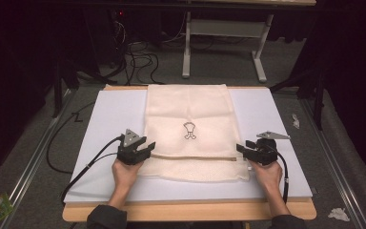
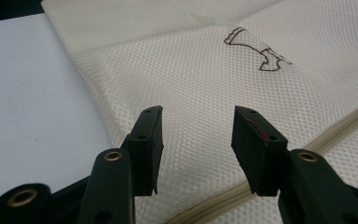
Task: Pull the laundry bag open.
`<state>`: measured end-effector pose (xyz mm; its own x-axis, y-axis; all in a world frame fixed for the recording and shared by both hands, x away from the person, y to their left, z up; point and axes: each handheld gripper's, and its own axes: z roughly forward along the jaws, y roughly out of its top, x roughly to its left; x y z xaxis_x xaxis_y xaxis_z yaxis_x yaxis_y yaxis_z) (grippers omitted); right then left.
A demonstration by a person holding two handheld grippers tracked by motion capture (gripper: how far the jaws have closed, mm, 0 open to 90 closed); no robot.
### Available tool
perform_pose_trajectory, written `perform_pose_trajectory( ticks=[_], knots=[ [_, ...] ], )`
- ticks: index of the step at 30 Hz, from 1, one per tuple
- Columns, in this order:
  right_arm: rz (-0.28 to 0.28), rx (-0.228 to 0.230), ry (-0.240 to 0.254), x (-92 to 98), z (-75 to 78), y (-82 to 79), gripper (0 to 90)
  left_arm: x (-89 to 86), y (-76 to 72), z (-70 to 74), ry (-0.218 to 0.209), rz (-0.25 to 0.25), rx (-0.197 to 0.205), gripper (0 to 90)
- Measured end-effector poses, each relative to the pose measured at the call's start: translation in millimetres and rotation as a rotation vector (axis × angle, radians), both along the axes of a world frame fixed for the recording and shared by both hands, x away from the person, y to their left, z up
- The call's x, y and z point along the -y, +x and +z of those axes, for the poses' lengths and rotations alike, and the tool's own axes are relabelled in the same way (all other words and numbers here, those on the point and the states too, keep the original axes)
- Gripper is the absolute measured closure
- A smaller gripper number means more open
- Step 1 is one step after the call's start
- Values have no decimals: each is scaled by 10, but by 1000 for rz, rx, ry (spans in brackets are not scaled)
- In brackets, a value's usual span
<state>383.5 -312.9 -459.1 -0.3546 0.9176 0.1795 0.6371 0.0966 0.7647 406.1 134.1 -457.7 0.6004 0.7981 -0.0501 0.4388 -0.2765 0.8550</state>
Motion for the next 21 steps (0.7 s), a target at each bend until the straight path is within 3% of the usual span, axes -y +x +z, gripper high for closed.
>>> perform_pose_trajectory(
  ticks=[4,5,9,11,14,16,21],
  knots=[
    [10,3,15,-3,-19,-4,456,50,-48,-34,-6,-22,0,515],
    [25,18,13,-15,-29,10,408,90,-77,-73,3,-38,-7,512],
    [26,-21,31,-41,-43,36,413,140,-104,-128,8,-53,-18,500],
    [32,-63,42,-64,-63,66,403,151,-104,-140,2,-56,-19,494],
    [39,-90,34,-126,-79,105,395,192,-107,-164,-14,-62,-29,487],
    [41,-100,9,-156,-78,130,391,235,-115,-161,12,-69,-16,482],
    [37,-122,-6,-172,-65,174,369,312,-111,-151,9,-84,5,469]
  ],
)
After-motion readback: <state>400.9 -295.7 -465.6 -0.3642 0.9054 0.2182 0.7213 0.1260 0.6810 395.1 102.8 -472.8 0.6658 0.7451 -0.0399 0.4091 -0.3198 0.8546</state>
